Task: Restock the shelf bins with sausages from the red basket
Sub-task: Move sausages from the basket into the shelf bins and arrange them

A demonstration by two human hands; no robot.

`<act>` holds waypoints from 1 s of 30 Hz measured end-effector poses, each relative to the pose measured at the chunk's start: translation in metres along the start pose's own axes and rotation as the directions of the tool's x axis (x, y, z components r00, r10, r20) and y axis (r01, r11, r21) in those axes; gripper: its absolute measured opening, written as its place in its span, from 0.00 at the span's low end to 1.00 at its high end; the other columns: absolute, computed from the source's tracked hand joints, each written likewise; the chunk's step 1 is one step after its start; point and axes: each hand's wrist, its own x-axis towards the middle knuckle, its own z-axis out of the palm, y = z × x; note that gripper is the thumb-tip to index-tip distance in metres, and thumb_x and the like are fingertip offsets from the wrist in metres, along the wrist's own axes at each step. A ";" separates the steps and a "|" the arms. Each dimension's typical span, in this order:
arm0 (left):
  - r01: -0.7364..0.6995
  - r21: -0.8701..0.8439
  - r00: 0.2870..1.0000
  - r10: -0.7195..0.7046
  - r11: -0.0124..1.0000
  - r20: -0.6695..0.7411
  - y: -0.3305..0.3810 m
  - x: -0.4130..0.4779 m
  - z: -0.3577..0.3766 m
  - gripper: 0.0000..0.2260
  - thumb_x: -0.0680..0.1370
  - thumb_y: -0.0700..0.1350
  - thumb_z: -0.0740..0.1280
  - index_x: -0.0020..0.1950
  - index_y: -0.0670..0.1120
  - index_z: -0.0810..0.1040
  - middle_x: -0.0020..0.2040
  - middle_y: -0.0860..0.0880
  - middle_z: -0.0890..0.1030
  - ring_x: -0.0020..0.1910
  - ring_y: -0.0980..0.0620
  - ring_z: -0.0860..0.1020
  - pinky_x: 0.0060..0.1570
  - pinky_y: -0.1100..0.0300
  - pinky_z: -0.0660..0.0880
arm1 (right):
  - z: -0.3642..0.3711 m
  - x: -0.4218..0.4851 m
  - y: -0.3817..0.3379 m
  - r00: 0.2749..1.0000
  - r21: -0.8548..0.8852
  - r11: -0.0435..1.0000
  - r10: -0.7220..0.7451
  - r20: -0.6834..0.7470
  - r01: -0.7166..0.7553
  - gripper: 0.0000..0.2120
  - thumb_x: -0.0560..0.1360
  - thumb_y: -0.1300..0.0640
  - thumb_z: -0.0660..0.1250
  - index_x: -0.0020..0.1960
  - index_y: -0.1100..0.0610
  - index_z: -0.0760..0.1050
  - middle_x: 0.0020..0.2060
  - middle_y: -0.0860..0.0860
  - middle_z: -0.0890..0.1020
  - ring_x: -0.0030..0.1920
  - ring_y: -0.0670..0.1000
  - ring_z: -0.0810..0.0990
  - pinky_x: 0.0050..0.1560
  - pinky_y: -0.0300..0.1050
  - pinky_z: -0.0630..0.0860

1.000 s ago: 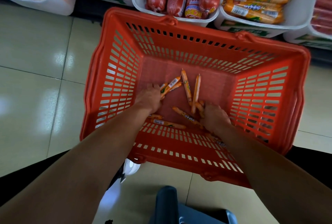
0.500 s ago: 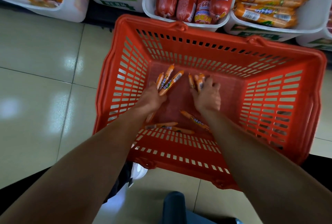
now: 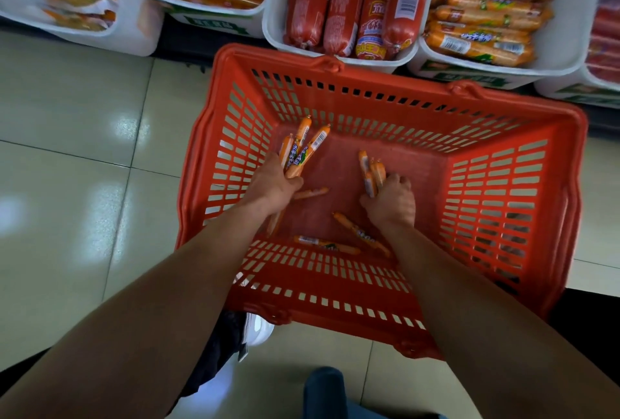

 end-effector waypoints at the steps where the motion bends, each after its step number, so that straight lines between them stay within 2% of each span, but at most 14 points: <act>1: -0.003 0.007 1.000 0.003 1.000 -0.003 0.002 -0.003 -0.002 0.18 0.78 0.47 0.71 0.63 0.44 0.69 0.50 0.49 0.75 0.48 0.50 0.75 0.45 0.57 0.67 | -0.005 -0.002 0.000 0.999 -0.067 0.997 -0.032 0.038 0.035 0.33 0.69 0.47 0.76 0.65 0.61 0.68 0.63 0.60 0.74 0.60 0.64 0.77 0.57 0.54 0.75; 4: -0.023 0.057 1.000 0.023 0.998 0.001 0.008 -0.016 -0.010 0.16 0.78 0.48 0.71 0.59 0.46 0.67 0.47 0.49 0.74 0.45 0.50 0.73 0.44 0.57 0.66 | -0.025 -0.014 0.000 0.980 -0.226 0.967 -0.079 0.181 0.119 0.32 0.68 0.45 0.76 0.65 0.60 0.70 0.60 0.59 0.78 0.58 0.62 0.80 0.54 0.51 0.76; 7: -0.068 0.098 0.998 0.066 0.993 0.023 0.018 -0.030 -0.023 0.17 0.77 0.48 0.71 0.60 0.46 0.68 0.48 0.49 0.76 0.46 0.49 0.74 0.45 0.57 0.67 | -0.057 -0.028 0.001 0.950 -0.116 0.980 -0.122 0.288 0.161 0.25 0.68 0.47 0.74 0.59 0.60 0.76 0.54 0.59 0.82 0.55 0.60 0.81 0.49 0.47 0.76; 10: -0.134 0.135 0.991 0.131 0.982 0.027 0.035 -0.047 -0.043 0.21 0.75 0.49 0.72 0.64 0.47 0.69 0.52 0.47 0.78 0.50 0.45 0.78 0.46 0.56 0.70 | -0.114 -0.043 -0.009 0.902 -0.030 0.966 -0.229 0.365 0.257 0.16 0.67 0.50 0.75 0.51 0.55 0.78 0.43 0.52 0.82 0.46 0.55 0.82 0.40 0.44 0.74; 12: -0.182 0.170 0.983 0.177 0.968 0.042 0.050 -0.059 -0.061 0.19 0.75 0.48 0.72 0.62 0.48 0.68 0.49 0.48 0.78 0.48 0.45 0.78 0.44 0.55 0.70 | -0.162 -0.051 -0.017 0.865 -0.030 0.927 -0.338 0.371 0.375 0.15 0.65 0.49 0.76 0.47 0.52 0.76 0.39 0.49 0.79 0.42 0.52 0.80 0.38 0.41 0.72; 14: -0.250 0.204 0.968 0.243 0.946 0.063 0.067 -0.070 -0.079 0.16 0.75 0.48 0.73 0.55 0.49 0.68 0.45 0.49 0.78 0.45 0.46 0.79 0.42 0.54 0.72 | -0.217 -0.056 -0.026 0.838 -0.019 0.876 -0.455 0.302 0.483 0.14 0.65 0.51 0.76 0.46 0.50 0.74 0.39 0.47 0.79 0.40 0.48 0.78 0.37 0.41 0.70; 18: -0.347 0.265 0.937 0.343 0.900 0.060 0.098 -0.087 -0.111 0.16 0.75 0.47 0.73 0.54 0.49 0.68 0.44 0.51 0.77 0.43 0.51 0.78 0.39 0.56 0.69 | -0.313 -0.038 -0.043 0.818 0.018 0.818 -0.575 0.025 0.575 0.15 0.71 0.57 0.74 0.53 0.55 0.73 0.42 0.51 0.78 0.43 0.53 0.76 0.39 0.45 0.66; 20: -0.370 0.250 0.926 0.377 0.895 0.020 0.110 -0.089 -0.122 0.15 0.75 0.46 0.73 0.52 0.49 0.68 0.43 0.52 0.76 0.40 0.54 0.76 0.36 0.59 0.68 | -0.336 -0.006 -0.054 0.812 -0.004 0.812 -0.583 -0.044 0.583 0.18 0.73 0.59 0.73 0.60 0.58 0.72 0.47 0.54 0.78 0.47 0.55 0.76 0.42 0.46 0.67; 22: -0.373 0.233 0.921 0.389 0.898 -0.026 0.119 -0.084 -0.128 0.15 0.75 0.45 0.73 0.47 0.51 0.66 0.40 0.53 0.74 0.38 0.55 0.75 0.33 0.62 0.67 | -0.340 0.034 -0.066 0.807 -0.053 0.807 -0.590 -0.024 0.588 0.24 0.73 0.59 0.73 0.66 0.60 0.70 0.53 0.57 0.79 0.52 0.59 0.79 0.46 0.49 0.72; 24: -0.390 0.192 0.913 0.406 0.900 -0.048 0.126 -0.073 -0.132 0.15 0.75 0.45 0.73 0.45 0.52 0.65 0.40 0.53 0.74 0.38 0.53 0.75 0.34 0.60 0.68 | -0.331 0.070 -0.078 0.821 -0.167 0.806 -0.569 0.046 0.567 0.26 0.74 0.58 0.71 0.70 0.58 0.67 0.56 0.59 0.79 0.53 0.59 0.78 0.45 0.47 0.70; 27: -0.407 0.151 0.904 0.421 0.901 -0.077 0.142 -0.057 -0.136 0.15 0.75 0.46 0.74 0.50 0.53 0.67 0.45 0.52 0.78 0.43 0.53 0.78 0.41 0.56 0.74 | -0.309 0.106 -0.085 0.845 -0.303 0.791 -0.470 0.255 0.531 0.35 0.76 0.58 0.69 0.79 0.52 0.57 0.65 0.58 0.76 0.53 0.57 0.78 0.47 0.48 0.76; 30: -0.417 0.179 0.894 0.437 0.891 -0.093 0.173 -0.041 -0.138 0.15 0.75 0.45 0.73 0.51 0.51 0.67 0.41 0.54 0.76 0.38 0.57 0.75 0.34 0.61 0.68 | -0.308 0.116 -0.081 0.841 -0.360 0.765 -0.438 0.317 0.534 0.42 0.72 0.56 0.74 0.80 0.50 0.57 0.68 0.55 0.75 0.59 0.57 0.78 0.54 0.48 0.77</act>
